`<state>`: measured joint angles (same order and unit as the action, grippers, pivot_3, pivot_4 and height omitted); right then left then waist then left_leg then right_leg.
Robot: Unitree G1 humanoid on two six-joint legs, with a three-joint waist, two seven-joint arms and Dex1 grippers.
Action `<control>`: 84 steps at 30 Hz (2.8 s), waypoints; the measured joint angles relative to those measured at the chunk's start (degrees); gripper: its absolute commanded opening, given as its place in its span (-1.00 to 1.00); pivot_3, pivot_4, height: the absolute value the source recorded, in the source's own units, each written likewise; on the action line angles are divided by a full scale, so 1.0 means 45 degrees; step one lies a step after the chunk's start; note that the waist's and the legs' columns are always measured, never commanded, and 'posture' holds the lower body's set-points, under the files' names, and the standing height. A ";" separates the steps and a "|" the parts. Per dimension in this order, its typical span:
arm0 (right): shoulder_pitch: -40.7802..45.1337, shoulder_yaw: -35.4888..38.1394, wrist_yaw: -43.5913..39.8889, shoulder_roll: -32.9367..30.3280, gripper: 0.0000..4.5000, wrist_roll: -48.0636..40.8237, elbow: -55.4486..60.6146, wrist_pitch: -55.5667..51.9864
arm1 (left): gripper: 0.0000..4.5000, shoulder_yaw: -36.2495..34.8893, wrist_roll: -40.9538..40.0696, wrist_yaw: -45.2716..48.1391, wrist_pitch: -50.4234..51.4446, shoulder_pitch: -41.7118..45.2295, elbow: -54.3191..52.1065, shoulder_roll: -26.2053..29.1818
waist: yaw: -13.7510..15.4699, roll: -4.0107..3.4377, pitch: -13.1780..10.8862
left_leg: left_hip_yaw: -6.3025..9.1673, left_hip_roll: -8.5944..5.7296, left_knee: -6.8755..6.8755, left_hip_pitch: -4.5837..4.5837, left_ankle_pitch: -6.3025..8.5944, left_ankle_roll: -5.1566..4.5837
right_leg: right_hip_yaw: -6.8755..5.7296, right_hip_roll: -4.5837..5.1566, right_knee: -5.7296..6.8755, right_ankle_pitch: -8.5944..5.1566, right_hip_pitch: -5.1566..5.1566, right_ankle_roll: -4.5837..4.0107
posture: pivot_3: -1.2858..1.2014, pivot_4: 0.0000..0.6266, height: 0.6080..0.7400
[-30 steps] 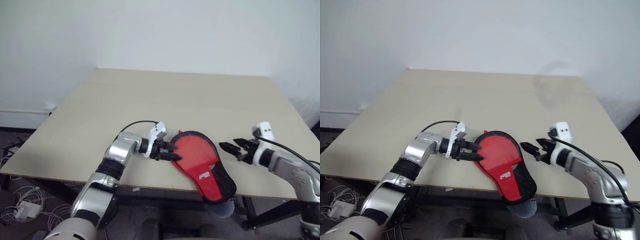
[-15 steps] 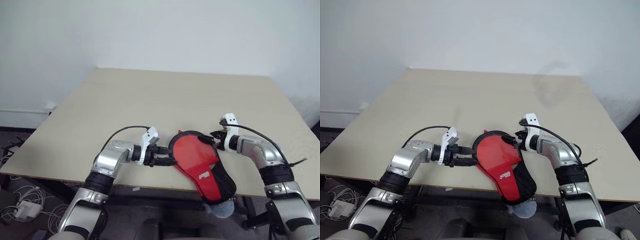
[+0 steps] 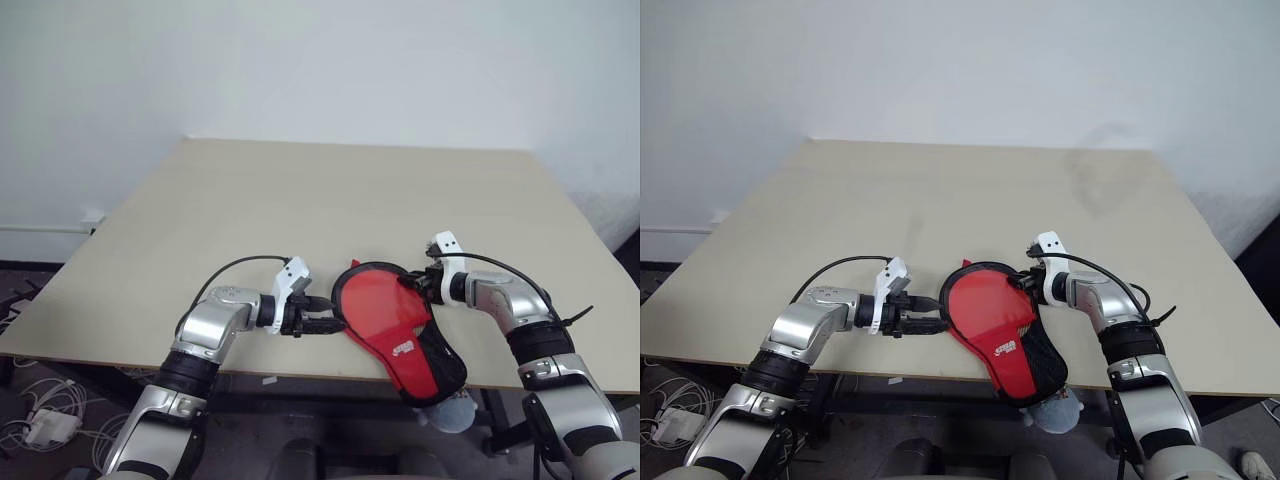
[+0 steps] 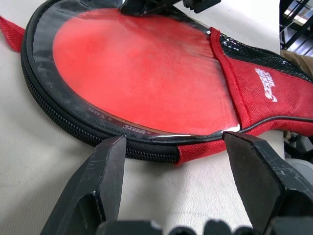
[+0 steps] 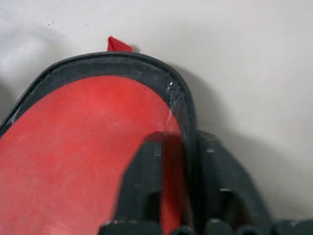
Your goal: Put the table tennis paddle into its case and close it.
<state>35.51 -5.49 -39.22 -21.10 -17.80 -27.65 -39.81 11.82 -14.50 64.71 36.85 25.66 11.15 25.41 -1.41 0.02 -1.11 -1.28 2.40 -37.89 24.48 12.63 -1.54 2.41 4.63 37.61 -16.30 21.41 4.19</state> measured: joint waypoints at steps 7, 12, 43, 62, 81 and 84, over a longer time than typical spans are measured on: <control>-0.0432 0.1135 0.1327 0.0779 -0.99 -0.0082 0.0171 0.0294 | 0.48 0.0013 0.0002 -0.0108 -0.0132 0.0008 0.0204 -0.0047 | -0.0008 -0.0005 -0.0003 | 0.0001 0.0003 -0.0004 -0.0001 -0.0018 0.0023 | 0.0000 -0.0004 0.0014 0.0002 0.0002 -0.0003 | 0.03 -1.00 1.00; -0.0282 0.3065 0.3775 0.0976 -0.99 -0.0132 0.0061 0.0861 | 0.48 0.0037 -0.0001 -0.0094 -0.0107 0.0009 0.0455 -0.0108 | 0.0015 -0.0035 -0.0034 | -0.0003 -0.0001 0.0000 0.0007 -0.0020 0.0025 | 0.0007 0.0000 0.0012 0.0003 0.0012 -0.0003 | 0.03 -1.00 1.00; 0.2686 0.7169 0.9397 -0.0237 -0.99 -0.0140 -0.7172 0.5605 | 0.48 0.0070 0.0001 -0.0225 -0.0285 0.0534 0.1341 -0.0682 | -0.0347 -0.0145 -0.0118 | 0.0000 -0.0008 0.0014 0.0002 -0.0039 0.0008 | 0.0024 -0.0002 0.0017 0.0004 0.0008 -0.0004 | 0.03 -1.00 1.00; 0.1742 0.6462 0.8620 0.0242 0.54 0.0014 -0.6358 0.5366 | 0.48 0.0065 0.0006 -0.0197 -0.0446 0.0747 0.1715 -0.0619 | -0.0603 -0.0146 -0.0119 | 0.0007 0.0005 0.0022 -0.0013 -0.0042 0.0004 | 0.0031 -0.0020 0.0022 0.0005 0.0001 -0.0005 | 0.03 -1.00 1.00; -0.4775 0.2689 0.1284 0.0612 0.69 -0.2443 0.5903 0.5115 | 0.48 -0.1737 -0.0089 -0.0866 -0.3321 0.0029 0.1873 -0.0296 | -0.0403 -0.0134 -0.0131 | 0.0017 0.0016 0.0013 -0.0005 -0.0039 0.0006 | 0.0019 -0.0018 0.0016 0.0004 -0.0002 -0.0005 | 0.03 -1.00 1.00; -0.5842 0.2419 0.0149 0.0136 0.69 -0.3121 0.6888 0.4321 | 0.48 -0.2279 -0.0332 -0.0870 -0.3988 -0.0545 0.1818 -0.0112 | -0.0266 -0.0114 -0.0144 | 0.0003 0.0009 0.0005 0.0001 -0.0039 0.0007 | 0.0019 -0.0006 0.0013 0.0003 0.0004 -0.0006 | 0.03 -1.00 1.00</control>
<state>9.22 5.40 -38.55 -20.49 -31.85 3.34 -20.37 1.56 -16.00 60.80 18.90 23.20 19.33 24.91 -2.60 -0.49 -1.75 -1.26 2.44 -37.86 24.49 12.46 -1.51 2.50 4.61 37.67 -16.29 21.43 4.16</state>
